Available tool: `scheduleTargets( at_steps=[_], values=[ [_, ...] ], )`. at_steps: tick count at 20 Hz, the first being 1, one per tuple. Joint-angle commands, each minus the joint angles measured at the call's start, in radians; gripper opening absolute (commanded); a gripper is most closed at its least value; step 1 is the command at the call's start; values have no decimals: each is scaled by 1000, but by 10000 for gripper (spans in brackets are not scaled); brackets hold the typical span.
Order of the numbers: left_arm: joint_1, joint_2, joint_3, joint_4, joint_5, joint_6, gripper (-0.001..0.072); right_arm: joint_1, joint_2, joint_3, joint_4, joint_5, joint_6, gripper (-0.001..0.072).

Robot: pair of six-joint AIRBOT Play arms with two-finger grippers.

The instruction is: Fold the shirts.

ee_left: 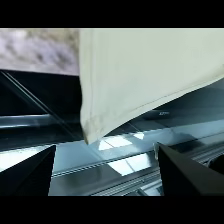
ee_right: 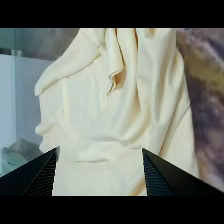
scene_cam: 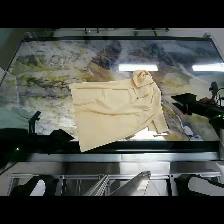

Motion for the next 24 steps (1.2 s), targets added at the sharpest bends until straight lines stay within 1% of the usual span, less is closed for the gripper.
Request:
scheduleTargets(
  at_steps=[1,2,5,6,9,10,13,16,17,18,19,20,22,23,24],
  values=[
    [0,111,-142,-39,-129,-68,713,-2,1,-10,-3,41,-11,574],
    [0,116,-150,-50,-155,-67,697,-2,1,-10,-3,51,-11,574],
    [0,63,-149,-64,-191,-65,695,-2,1,-10,-2,65,-26,574],
    [0,16,-149,-98,-192,-37,695,-2,1,-10,-3,65,-26,574],
    [-35,-141,-143,-227,-193,140,696,-2,1,-10,-2,73,-26,574],
    [-58,-195,-126,-233,-195,166,695,-2,1,-10,-2,82,-26,574],
    [-154,-330,-52,-233,-224,195,695,-2,1,-10,-3,90,-26,574],
    [-276,-459,47,-238,-286,195,695,-2,1,-10,-3,105,-26,574],
    [-319,-503,83,-240,-299,190,666,-2,1,-10,-3,114,-26,574],
    [-355,-541,117,-240,-297,187,455,-2,1,-10,-3,122,-26,574],
    [-392,-580,151,-237,-285,187,204,-2,1,-10,-3,127,-26,574],
    [-418,-611,179,-236,-266,188,25,-4,1,-10,-4,131,-25,574],
    [-433,-640,211,-230,-242,189,25,-21,1,-10,-11,130,-12,571],
    [-421,-640,221,-225,-225,189,25,-41,0,-10,-24,121,6,557],
    [-395,-631,230,-212,-197,189,25,-70,0,-10,-51,105,46,492]
  ],
)
